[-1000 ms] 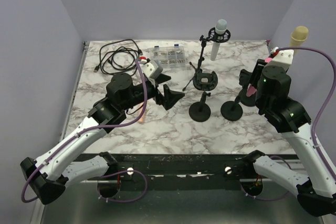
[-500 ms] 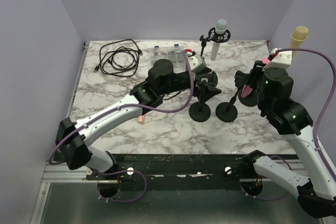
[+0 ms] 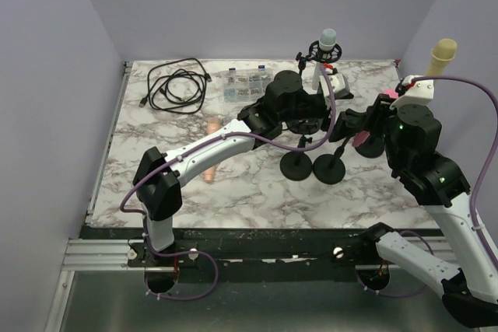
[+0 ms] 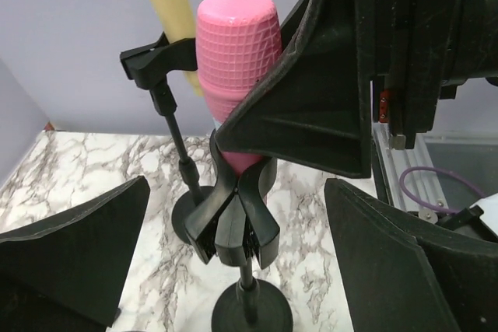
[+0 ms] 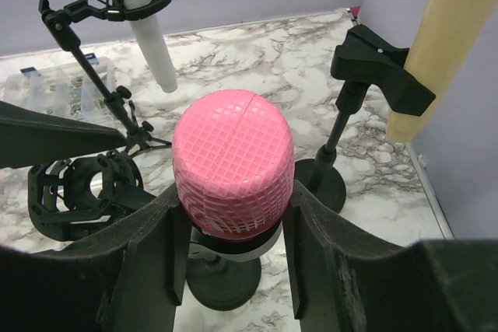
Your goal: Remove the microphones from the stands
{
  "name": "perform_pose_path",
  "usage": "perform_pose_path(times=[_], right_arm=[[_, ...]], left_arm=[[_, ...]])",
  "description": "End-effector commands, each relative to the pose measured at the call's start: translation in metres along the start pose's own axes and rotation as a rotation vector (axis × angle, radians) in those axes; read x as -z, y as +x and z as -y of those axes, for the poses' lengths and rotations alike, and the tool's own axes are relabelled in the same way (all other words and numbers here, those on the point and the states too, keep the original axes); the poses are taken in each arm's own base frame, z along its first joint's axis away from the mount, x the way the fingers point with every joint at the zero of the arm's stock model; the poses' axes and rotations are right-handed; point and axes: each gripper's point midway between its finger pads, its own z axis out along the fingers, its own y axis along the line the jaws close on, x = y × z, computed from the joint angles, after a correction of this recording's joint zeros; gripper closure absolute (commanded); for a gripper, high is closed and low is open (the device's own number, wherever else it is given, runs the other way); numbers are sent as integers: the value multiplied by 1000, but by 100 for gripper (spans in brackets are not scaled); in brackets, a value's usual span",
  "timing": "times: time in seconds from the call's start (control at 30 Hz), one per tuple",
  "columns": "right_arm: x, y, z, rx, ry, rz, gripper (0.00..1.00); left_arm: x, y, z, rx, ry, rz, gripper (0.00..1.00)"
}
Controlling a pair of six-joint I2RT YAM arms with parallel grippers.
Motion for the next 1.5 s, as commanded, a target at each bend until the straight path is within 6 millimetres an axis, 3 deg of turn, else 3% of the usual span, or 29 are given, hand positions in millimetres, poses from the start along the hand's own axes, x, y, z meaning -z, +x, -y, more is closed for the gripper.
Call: perform_pose_path(times=[0.0,0.23,0.53,0.6,0.67,0.73,0.77,0.97,1.07,1.27,1.47], right_arm=[[9,-27,-7,-79,-56,74,99],[9,-27,-10,-77,-68,74,99],[6,-26,-12,-66,-74,66,99],[7,-28,-12,-67,-73,70,99],[8,-29,-12,-66,-75,73,99],[8,-31,-11,-68,-73,78,99],[9,-32,-11,-69,-74,80,99],[13,-44,-9,-69,-77,102,99],[18,-60,-5,-74,-69,134,99],[44,-119,4,-134,-88,258,99],[98,-185,32,-281,-120,488,99]], left_arm=[[-15,5,13,-26,103,-2,1],[-21,29,10,-3,93,-38,1],[-26,46,-2,-10,48,-82,16],[-26,49,-4,-9,43,-93,30],[-27,51,-4,-10,48,-110,50],[-27,53,-2,-7,60,-125,78],[-27,55,-2,-3,60,-130,99],[-23,64,1,13,61,-142,100],[-21,69,2,19,63,-152,100],[-18,81,3,33,58,-170,100],[-17,87,3,55,50,-178,100]])
